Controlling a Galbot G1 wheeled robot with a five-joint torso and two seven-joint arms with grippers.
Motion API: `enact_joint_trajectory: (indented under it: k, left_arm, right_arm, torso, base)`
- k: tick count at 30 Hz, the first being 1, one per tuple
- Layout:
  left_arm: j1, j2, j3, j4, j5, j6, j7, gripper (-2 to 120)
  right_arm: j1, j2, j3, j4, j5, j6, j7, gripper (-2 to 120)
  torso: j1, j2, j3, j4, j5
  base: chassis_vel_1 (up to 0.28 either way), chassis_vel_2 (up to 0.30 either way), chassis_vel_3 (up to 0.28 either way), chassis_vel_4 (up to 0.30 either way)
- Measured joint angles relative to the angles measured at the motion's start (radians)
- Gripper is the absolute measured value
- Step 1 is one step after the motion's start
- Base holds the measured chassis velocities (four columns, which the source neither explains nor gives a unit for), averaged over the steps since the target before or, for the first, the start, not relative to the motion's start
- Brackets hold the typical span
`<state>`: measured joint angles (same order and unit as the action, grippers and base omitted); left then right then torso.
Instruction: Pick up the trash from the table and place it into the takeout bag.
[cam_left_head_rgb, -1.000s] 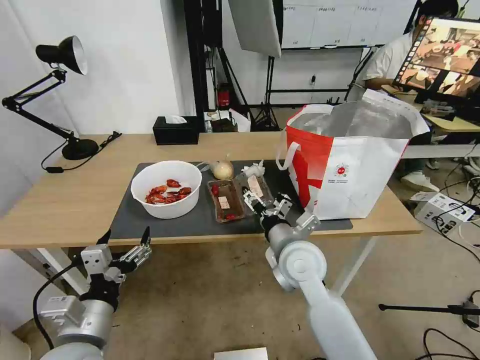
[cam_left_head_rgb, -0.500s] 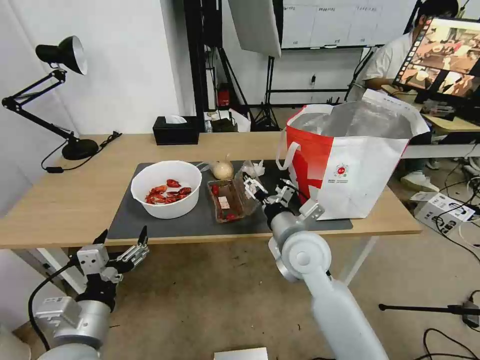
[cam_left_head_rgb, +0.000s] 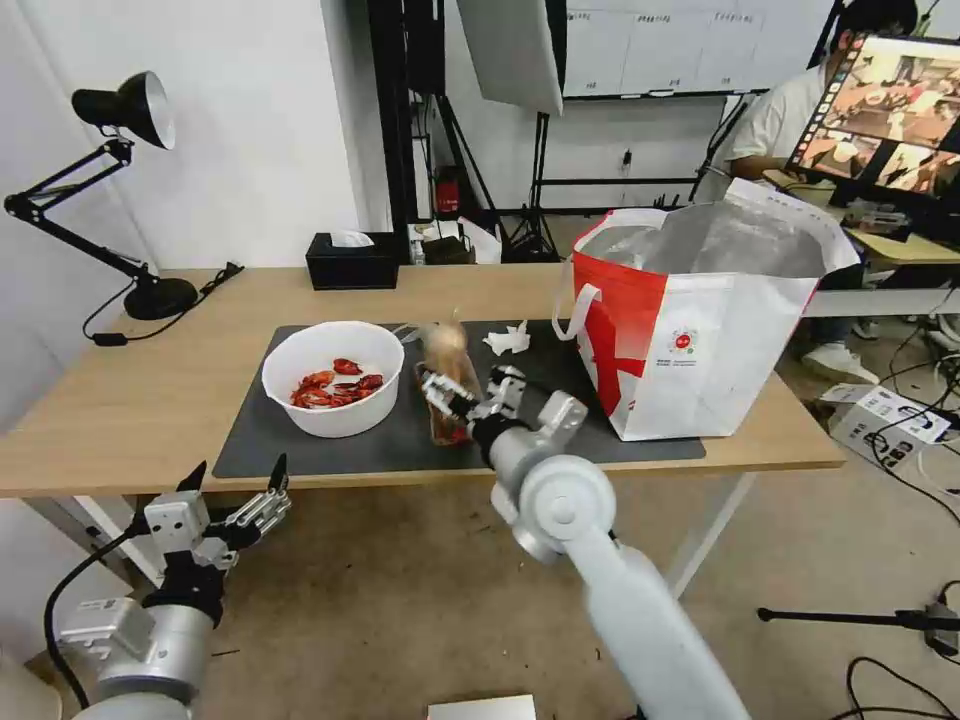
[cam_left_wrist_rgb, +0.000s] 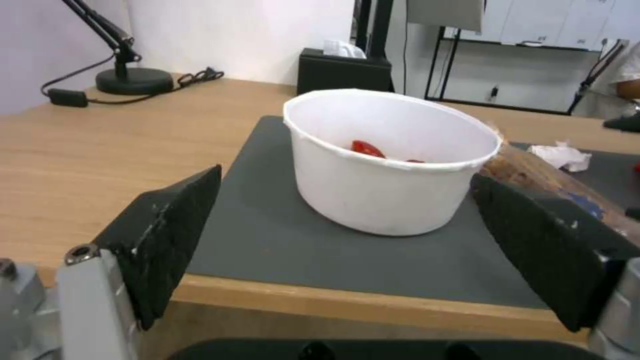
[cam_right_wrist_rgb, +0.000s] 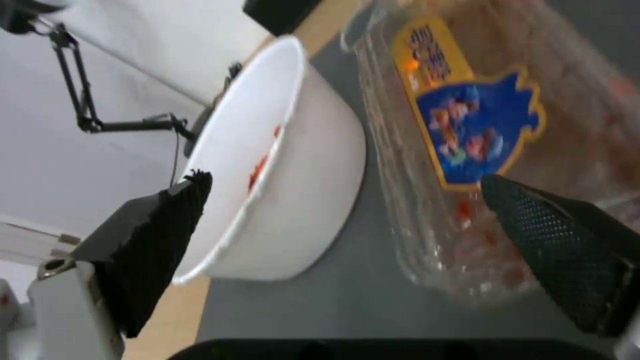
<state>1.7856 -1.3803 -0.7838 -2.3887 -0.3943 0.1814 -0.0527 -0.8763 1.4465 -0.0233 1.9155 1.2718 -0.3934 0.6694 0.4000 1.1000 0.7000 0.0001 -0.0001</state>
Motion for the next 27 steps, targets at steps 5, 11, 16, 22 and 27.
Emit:
enact_joint_trajectory:
  k: [5, 11, 16, 22, 27]
  left_arm:
    - [0.001, 0.0, -0.004, -0.003, -0.001, 0.0, -0.001, 100]
    - [0.007, -0.004, -0.007, -0.012, -0.001, 0.0, -0.001, 100]
    - [0.012, 0.0, -0.022, -0.022, -0.006, 0.0, -0.002, 100]
    - [0.012, 0.002, -0.02, -0.024, -0.008, 0.0, -0.002, 100]
    - [0.004, 0.003, -0.005, -0.024, -0.008, -0.003, 0.002, 100]
  right_arm:
    - [0.001, -0.008, 0.008, -0.003, 0.035, -0.005, 0.013, 100]
    - [0.01, -0.029, 0.015, 0.009, 0.039, 0.001, -0.006, 100]
    - [0.069, -0.115, 0.002, 0.003, -0.117, 0.001, -0.14, 97]
    - [0.183, -0.22, -0.044, -0.075, -0.336, 0.013, -0.379, 80]
    - [0.322, -0.286, -0.141, -0.225, -0.486, 0.096, -0.583, 59]
  torso:
    - [0.0, 0.0, 0.0, 0.0, 0.0]
    - [0.0, 0.0, 0.0, -0.0001, 0.0001]
    - [0.0, 0.0, 0.0, -0.0001, 0.0002]
    - [0.0, 0.0, 0.0, -0.0002, 0.0004]
    - [0.0, 0.0, 0.0, -0.0002, 0.0001]
  base:
    - [0.0, 0.0, 0.0, 0.0]
    - [0.0, 0.0, 0.0, 0.0]
    - [0.0, 0.0, 0.0, 0.0]
    - [0.0, 0.0, 0.0, 0.0]
    - [0.0, 0.0, 0.0, 0.0]
